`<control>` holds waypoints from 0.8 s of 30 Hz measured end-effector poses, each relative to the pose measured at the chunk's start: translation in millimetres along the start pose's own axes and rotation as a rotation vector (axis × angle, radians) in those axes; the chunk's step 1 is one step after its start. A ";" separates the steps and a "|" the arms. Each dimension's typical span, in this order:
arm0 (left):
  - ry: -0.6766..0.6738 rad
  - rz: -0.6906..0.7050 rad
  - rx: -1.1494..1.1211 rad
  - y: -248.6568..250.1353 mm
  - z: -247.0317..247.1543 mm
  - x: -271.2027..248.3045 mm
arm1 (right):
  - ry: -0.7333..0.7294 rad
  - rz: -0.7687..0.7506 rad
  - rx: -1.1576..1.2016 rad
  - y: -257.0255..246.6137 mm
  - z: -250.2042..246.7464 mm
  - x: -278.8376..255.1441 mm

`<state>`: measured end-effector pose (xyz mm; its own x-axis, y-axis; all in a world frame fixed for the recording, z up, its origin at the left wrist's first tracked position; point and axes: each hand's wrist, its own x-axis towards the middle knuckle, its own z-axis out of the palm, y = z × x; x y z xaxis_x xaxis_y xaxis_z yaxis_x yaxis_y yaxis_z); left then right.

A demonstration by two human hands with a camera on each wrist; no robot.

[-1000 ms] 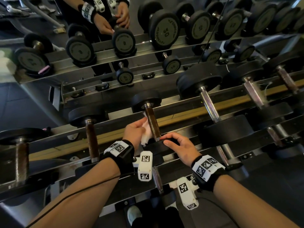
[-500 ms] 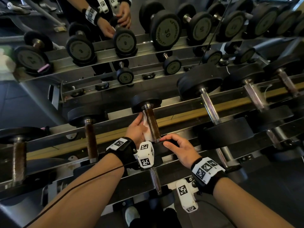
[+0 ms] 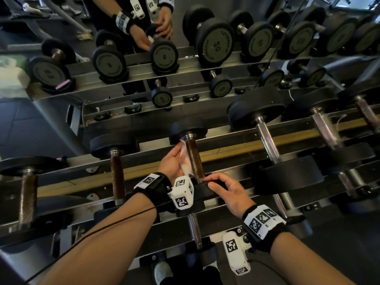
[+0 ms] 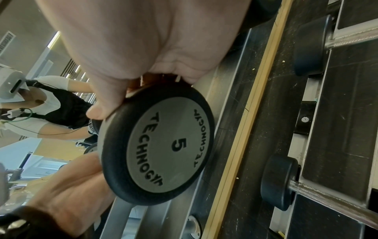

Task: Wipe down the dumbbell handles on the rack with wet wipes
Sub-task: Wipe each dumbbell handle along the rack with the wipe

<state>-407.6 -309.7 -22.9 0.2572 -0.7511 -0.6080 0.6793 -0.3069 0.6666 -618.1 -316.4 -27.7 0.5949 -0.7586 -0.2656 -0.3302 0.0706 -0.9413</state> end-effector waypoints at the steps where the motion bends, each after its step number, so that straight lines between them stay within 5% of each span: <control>1: -0.016 -0.006 0.018 -2.5 1.9 -1.2 | -0.001 -0.008 0.004 -0.3 -0.3 -0.1; 8: -0.107 -0.071 0.064 -17.9 -12.9 -10.5 | 0.000 -0.018 -0.005 -0.8 1.2 0.6; 14: -0.040 0.025 -0.046 -4.0 0.8 0.0 | 0.000 -0.028 0.035 -1.3 1.0 0.5; 24: -0.114 -0.083 0.130 -17.2 -22.3 -10.1 | 0.013 -0.036 0.061 -2.3 2.5 -0.1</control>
<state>-406.6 -283.9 -37.9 0.1194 -0.7793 -0.6152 0.5987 -0.4378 0.6708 -615.6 -314.9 -26.0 0.5962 -0.7696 -0.2286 -0.2632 0.0817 -0.9613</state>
